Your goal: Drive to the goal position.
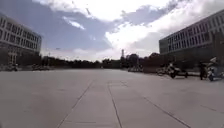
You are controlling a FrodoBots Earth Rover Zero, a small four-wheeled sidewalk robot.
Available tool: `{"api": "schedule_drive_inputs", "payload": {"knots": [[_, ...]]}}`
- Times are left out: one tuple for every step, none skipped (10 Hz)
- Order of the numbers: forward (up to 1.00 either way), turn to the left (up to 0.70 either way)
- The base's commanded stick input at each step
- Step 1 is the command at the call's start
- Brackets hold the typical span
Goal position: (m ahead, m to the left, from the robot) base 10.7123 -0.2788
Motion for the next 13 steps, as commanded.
{"api": "schedule_drive_inputs", "payload": {"knots": [[0.50, 0.01], [0.50, 0.01], [0.50, 0.01], [0.50, 0.01], [0.50, 0.01], [0.50, 0.01], [0.50, 0.01], [0.50, 0.01], [0.50, 0.01], [0.50, 0.01], [0.50, 0.01], [0.50, 0.01], [0.50, 0.01]]}}
